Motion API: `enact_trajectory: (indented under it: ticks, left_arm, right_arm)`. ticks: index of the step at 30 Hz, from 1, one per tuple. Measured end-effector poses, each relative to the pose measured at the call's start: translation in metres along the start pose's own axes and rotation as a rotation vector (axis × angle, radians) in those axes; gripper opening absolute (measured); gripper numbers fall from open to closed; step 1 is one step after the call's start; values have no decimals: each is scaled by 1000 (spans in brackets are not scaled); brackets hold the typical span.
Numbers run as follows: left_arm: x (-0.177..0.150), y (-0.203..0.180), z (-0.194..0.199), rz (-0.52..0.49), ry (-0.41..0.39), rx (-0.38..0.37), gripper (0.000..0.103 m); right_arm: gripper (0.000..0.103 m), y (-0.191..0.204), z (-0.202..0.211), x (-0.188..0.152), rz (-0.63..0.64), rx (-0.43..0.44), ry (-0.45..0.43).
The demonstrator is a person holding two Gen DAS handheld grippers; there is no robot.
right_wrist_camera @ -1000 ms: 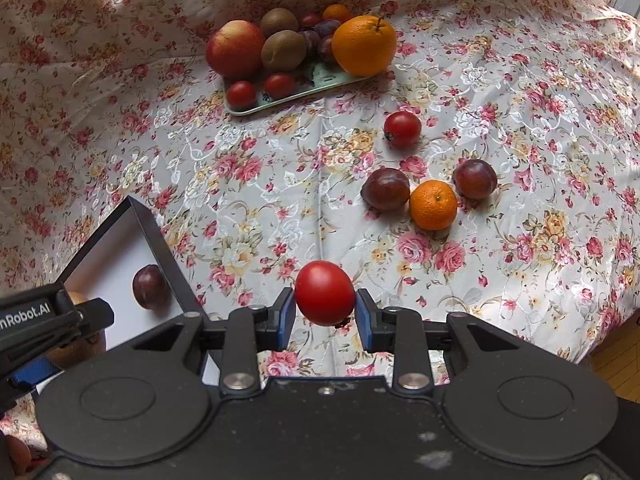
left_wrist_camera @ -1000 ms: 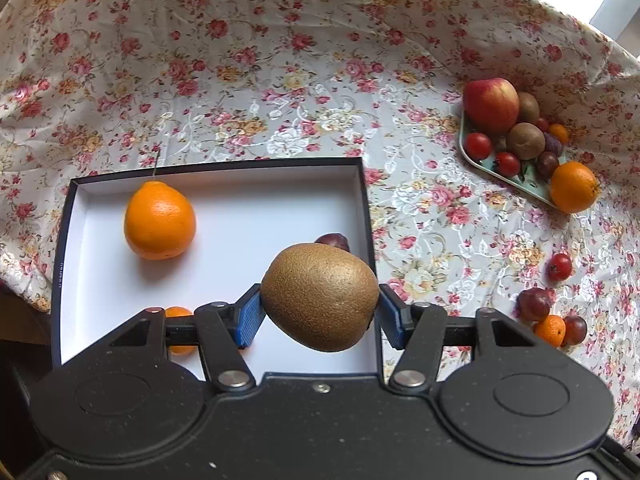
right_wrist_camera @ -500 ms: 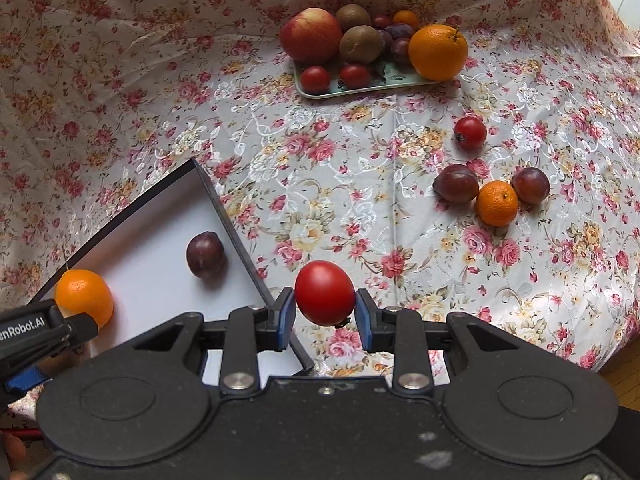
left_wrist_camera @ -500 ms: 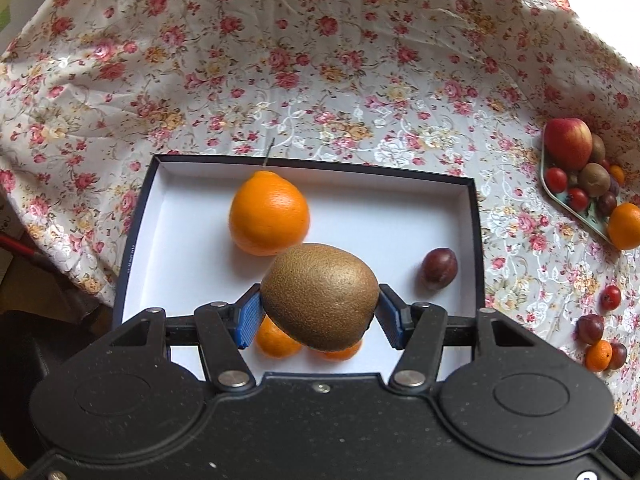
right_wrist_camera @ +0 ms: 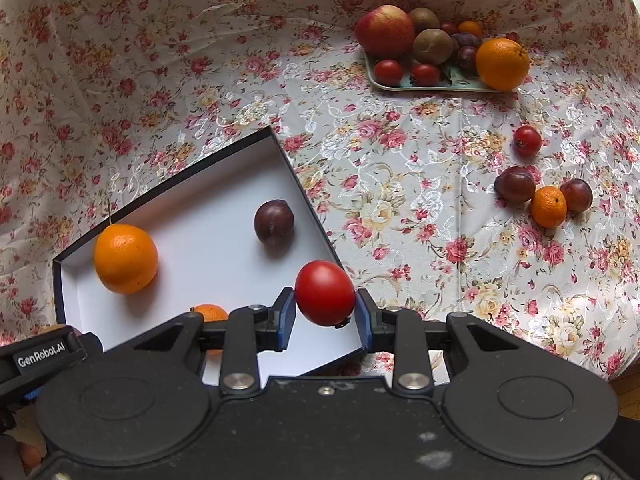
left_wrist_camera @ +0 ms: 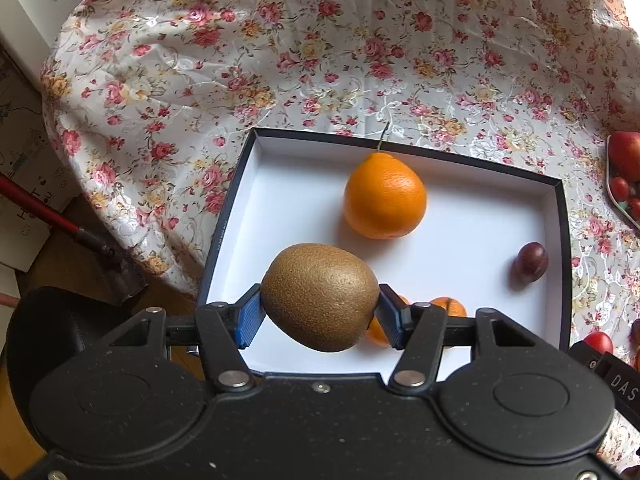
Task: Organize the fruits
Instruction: 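Open both grippers to drop the kiwi and tomato into the box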
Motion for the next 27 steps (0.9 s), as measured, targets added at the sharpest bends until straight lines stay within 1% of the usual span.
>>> enact_trajectory:
  ticks: [6,10,12,13,14,17,19,21,23,27]
  left_arm:
    - [-10,23,1,-19,-9,51,62]
    - [-17,40,-6,6,-22,81,62]
    - [-22,46,-14,12,-2,91,62]
    - [-24,48,-17,19,16,84,62]
    - [-26,50,-19,37,26,62,62]
    - [-28,49,-22,77,40,5,62]
    - [-27,48,-23,93,42,-15,62]
    - [-26,46,-22,85,30,-7,62]
    - [-24,43,-22,50,13,15,63]
    - [-17,42,-13,9,-63,67,61]
  right_arm:
    - [32,13,-1,-6,45,2,-1]
    - [32,15,-2,-10,65,-5,3]
    - [32,15,-3,-11,72,-5,8]
    - [32,15,-3,-12,76,-6,10]
    - [32,15,-3,-12,79,-7,10]
    - [32,17,-4,-12,97,-18,1]
    - [32,19,-5,-13,114,-29,-9]
    - [32,21,-5,-15,129,-35,-16]
    - [32,23,-5,-17,145,-34,-16]
    - [32,27,-3,-19,160,-21,-17]
Point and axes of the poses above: each gripper's, at about its wrist camera, not at the fingertips, and z roughly against the way its jaws point, y to its left, x to its top, the point moved 10 cm from there along -z, roughly the way its jaws point, and after that the axes turned 4 degrees about y, right-handed, at the moved point
